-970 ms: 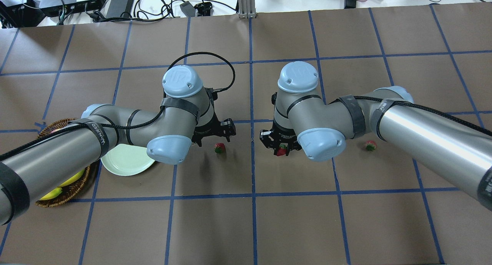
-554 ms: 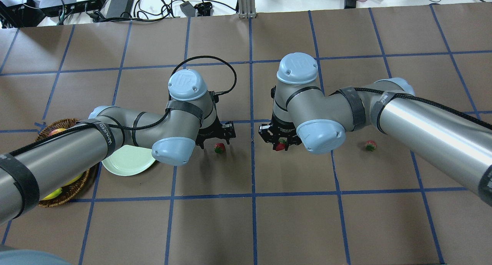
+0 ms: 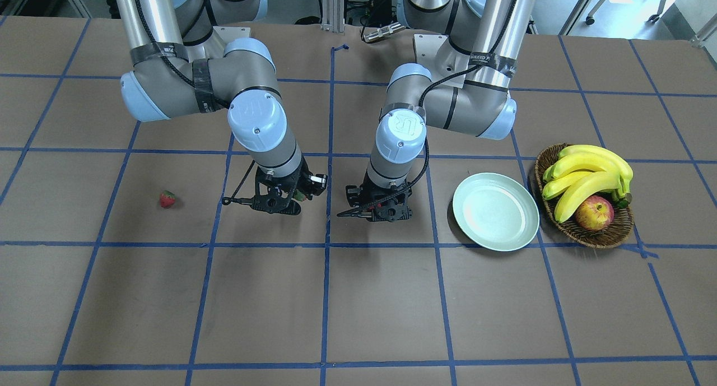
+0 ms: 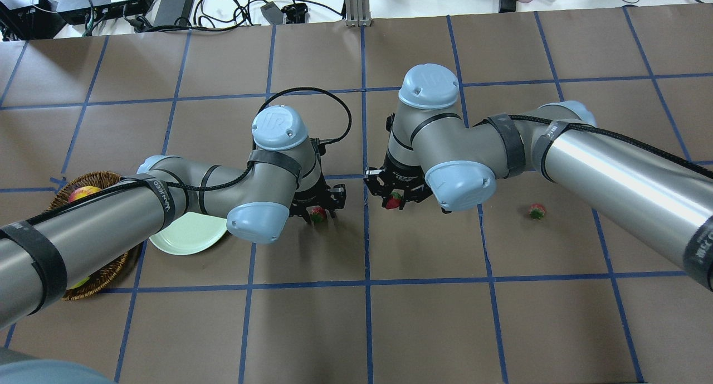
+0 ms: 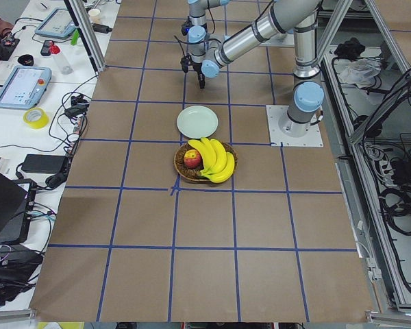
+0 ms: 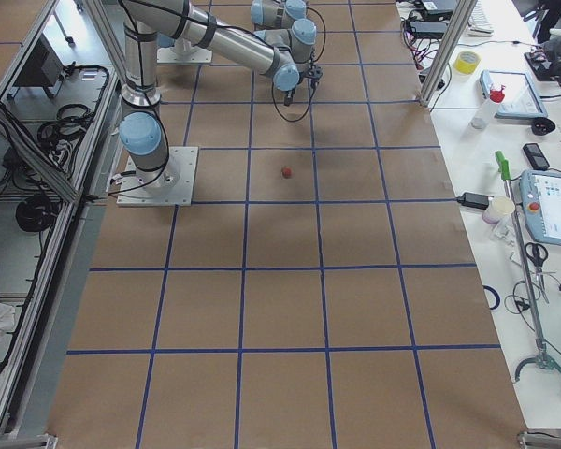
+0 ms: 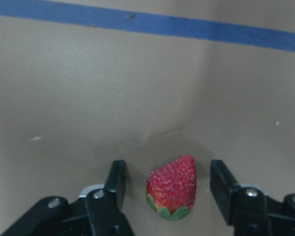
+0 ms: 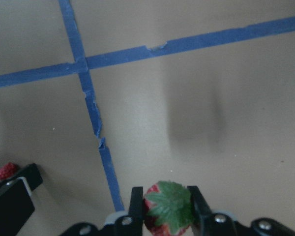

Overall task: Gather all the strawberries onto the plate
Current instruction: 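Grasp the set-down strawberry with the left gripper while the right grasps the other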

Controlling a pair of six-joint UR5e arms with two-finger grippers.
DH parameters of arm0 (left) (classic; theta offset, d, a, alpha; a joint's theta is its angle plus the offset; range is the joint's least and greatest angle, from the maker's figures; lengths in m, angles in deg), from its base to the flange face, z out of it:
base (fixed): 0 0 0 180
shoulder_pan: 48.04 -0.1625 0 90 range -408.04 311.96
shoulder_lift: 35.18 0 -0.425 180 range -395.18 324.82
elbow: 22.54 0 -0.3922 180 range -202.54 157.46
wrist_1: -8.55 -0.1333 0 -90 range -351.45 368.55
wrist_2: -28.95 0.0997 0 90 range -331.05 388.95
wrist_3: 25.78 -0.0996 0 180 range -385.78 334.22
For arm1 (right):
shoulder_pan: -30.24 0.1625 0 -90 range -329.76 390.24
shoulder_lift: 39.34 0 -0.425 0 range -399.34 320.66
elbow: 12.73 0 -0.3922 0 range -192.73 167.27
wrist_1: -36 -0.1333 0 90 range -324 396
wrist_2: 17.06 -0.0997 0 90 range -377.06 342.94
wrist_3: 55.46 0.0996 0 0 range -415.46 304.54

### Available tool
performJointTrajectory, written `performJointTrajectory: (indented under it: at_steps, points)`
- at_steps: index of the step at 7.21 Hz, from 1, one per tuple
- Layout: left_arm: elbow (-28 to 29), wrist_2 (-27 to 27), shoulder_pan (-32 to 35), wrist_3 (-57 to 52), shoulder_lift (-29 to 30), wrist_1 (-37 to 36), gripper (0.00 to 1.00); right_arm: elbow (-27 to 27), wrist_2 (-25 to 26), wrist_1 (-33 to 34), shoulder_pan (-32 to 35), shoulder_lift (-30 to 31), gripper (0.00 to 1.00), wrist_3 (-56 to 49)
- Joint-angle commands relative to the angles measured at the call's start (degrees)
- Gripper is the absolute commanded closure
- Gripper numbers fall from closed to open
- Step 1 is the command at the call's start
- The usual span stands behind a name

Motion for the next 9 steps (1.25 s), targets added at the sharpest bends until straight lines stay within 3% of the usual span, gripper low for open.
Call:
performJointTrajectory:
  at_steps: [1, 3, 4, 6, 9]
  points:
    - [0.13, -0.01, 0.12, -0.27, -0.04, -0.04, 0.57, 1.98, -1.86, 0.00, 0.01, -1.20, 0.90, 1.38]
    - [0.21, -0.01, 0.04, -0.10, -0.48, -0.04, 0.86, 2.34, -2.66, 0.08, 0.01, -1.38, 0.90, 1.39]
    - [0.47, -0.10, 0.04, -0.18, -1.09, -0.04, 0.92, 2.52, -4.14, 0.09, 0.10, -1.47, 0.90, 1.82]
    - [3.27, 0.51, -1.27, -3.40, -3.01, 0.84, 0.97, 2.69, -6.44, 0.87, 0.10, -2.52, 0.90, 2.27]
    - [13.12, 3.22, -10.48, -15.01, -7.67, 16.81, 0.99, 4.45, -10.03, 1.57, 0.88, -4.10, 0.88, 4.98]
